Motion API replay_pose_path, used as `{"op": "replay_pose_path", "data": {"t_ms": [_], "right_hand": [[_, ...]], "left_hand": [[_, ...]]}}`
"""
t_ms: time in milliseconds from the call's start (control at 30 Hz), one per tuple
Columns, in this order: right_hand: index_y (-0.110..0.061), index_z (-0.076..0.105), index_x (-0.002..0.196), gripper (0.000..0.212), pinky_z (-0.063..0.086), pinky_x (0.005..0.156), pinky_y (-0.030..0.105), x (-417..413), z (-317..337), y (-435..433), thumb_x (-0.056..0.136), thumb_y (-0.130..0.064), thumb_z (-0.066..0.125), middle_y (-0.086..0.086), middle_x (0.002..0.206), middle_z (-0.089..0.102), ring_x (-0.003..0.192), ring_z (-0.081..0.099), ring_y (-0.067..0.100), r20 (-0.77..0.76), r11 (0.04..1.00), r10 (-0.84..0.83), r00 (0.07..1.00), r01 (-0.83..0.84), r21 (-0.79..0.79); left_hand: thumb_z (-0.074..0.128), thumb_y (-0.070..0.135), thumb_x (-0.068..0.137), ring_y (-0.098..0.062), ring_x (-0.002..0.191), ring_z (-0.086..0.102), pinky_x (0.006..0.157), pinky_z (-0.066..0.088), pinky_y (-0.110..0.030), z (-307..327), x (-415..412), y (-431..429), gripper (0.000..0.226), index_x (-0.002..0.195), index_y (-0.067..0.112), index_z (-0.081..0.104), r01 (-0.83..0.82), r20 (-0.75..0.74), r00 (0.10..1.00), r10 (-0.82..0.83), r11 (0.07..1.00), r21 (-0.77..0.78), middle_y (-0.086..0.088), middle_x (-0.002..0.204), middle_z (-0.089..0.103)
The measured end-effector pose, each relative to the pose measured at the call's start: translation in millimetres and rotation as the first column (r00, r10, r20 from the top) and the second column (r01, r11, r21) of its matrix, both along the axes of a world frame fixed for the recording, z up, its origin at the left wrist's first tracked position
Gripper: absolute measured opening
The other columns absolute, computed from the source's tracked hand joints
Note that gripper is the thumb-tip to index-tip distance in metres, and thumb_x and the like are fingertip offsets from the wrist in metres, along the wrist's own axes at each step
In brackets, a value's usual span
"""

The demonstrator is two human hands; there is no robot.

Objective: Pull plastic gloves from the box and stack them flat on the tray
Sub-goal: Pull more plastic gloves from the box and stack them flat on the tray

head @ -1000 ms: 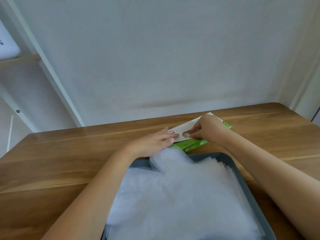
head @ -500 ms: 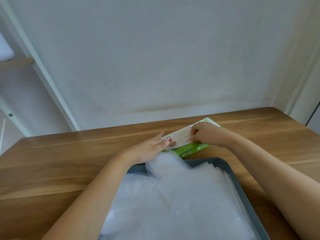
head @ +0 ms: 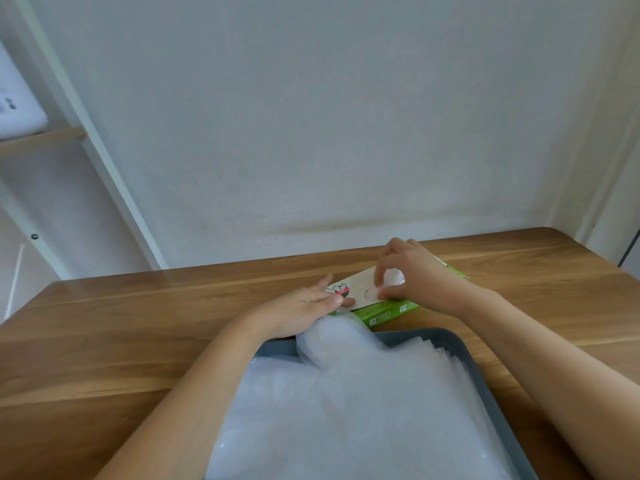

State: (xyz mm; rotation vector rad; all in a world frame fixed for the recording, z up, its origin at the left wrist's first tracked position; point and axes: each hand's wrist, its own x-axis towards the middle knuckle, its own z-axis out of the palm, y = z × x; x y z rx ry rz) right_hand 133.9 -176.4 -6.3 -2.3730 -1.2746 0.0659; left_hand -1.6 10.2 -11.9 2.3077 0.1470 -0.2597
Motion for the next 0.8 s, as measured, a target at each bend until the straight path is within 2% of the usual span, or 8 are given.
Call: {"op": "replay_pose_path", "data": {"t_ms": [133, 267, 333, 433, 500, 567, 667, 800], "right_hand": [[-0.023, 0.063, 0.083, 0.006, 0.033, 0.072, 0.021, 0, -3, 5, 0.087, -0.022, 0.067, -0.008, 0.095, 0.050, 0.092, 0.043, 0.011, 0.099, 1.000, -0.012, 0.995, 0.009, 0.029], [-0.014, 0.064, 0.084, 0.007, 0.046, 0.072, 0.023, 3, 1, 1, 0.091, -0.015, 0.061, 0.000, 0.086, 0.062, 0.080, 0.056, 0.014, -0.334, 0.911, -0.127, 0.934, 0.243, 0.332], [-0.009, 0.064, 0.087, 0.013, 0.048, 0.071, 0.026, 6, 2, -2, 0.096, -0.015, 0.055, 0.001, 0.081, 0.061, 0.073, 0.056, 0.012, -0.575, 0.832, -0.065, 0.816, 0.362, 0.419], [-0.005, 0.063, 0.084, 0.017, 0.048, 0.073, 0.028, 17, 2, -8, 0.096, -0.010, 0.051, 0.004, 0.081, 0.060, 0.079, 0.056, 0.015, -0.833, 0.619, 0.220, 0.508, 0.587, 0.522], [-0.006, 0.061, 0.087, 0.012, 0.051, 0.066, 0.029, 27, -1, -13, 0.093, -0.015, 0.055, 0.003, 0.079, 0.058, 0.075, 0.057, 0.015, -0.855, 0.491, 0.433, 0.285, 0.721, 0.488], [-0.007, 0.060, 0.096, 0.021, 0.052, 0.057, 0.025, 32, -1, -16, 0.080, -0.019, 0.067, -0.001, 0.076, 0.059, 0.065, 0.060, 0.010, -0.796, 0.404, 0.573, 0.195, 0.778, 0.481], [-0.007, 0.069, 0.092, 0.026, 0.053, 0.062, 0.019, 28, 7, -16, 0.070, -0.021, 0.069, -0.002, 0.076, 0.063, 0.067, 0.063, 0.006, -0.705, 0.350, 0.635, 0.315, 0.696, 0.627], [-0.005, 0.062, 0.078, 0.019, 0.045, 0.060, 0.019, 17, 24, -14, 0.088, -0.020, 0.055, 0.000, 0.066, 0.059, 0.060, 0.054, 0.010, -0.655, 0.460, 0.518, 0.550, 0.466, 0.756]], "left_hand": [[0.038, 0.042, 0.101, 0.006, 0.143, 0.000, 0.118, 0.007, -0.026, 3, 0, -1, 0.035, 0.130, 0.038, 0.057, 0.000, -0.012, 1.000, 0.000, 1.000, 0.001, 0.014, 0.160, 0.005], [0.038, 0.040, 0.102, 0.007, 0.143, -0.001, 0.117, 0.008, -0.024, 4, -3, -3, 0.035, 0.130, 0.035, 0.058, 0.015, -0.003, 1.000, -0.015, 1.000, -0.008, 0.013, 0.160, 0.008], [0.038, 0.038, 0.102, 0.008, 0.142, -0.001, 0.117, 0.009, -0.024, 5, -3, -3, 0.034, 0.130, 0.034, 0.058, 0.014, 0.005, 1.000, -0.014, 1.000, -0.018, 0.016, 0.157, 0.013], [0.038, 0.039, 0.102, 0.007, 0.143, -0.003, 0.118, 0.007, -0.026, 4, -2, -3, 0.034, 0.129, 0.035, 0.058, 0.025, 0.006, 1.000, -0.025, 1.000, -0.004, 0.014, 0.158, 0.011], [0.038, 0.037, 0.103, 0.007, 0.143, -0.005, 0.119, 0.007, -0.026, 3, -2, -4, 0.034, 0.131, 0.033, 0.057, 0.027, 0.006, 1.000, -0.027, 1.000, 0.009, 0.017, 0.156, 0.012], [0.036, 0.032, 0.104, 0.012, 0.138, -0.006, 0.115, 0.006, -0.021, 3, -2, -6, 0.035, 0.133, 0.028, 0.056, 0.041, 0.007, 0.999, -0.041, 0.999, 0.018, 0.026, 0.145, 0.021], [0.036, 0.033, 0.104, 0.018, 0.130, -0.006, 0.113, 0.007, -0.020, 1, 0, -7, 0.036, 0.134, 0.029, 0.055, 0.044, 0.022, 0.999, -0.045, 0.997, 0.059, 0.017, 0.154, 0.019], [0.037, 0.037, 0.103, 0.013, 0.136, -0.007, 0.116, 0.006, -0.024, -3, 2, -5, 0.035, 0.132, 0.034, 0.056, 0.040, 0.010, 0.999, -0.040, 0.997, 0.064, 0.008, 0.160, 0.012]]}}
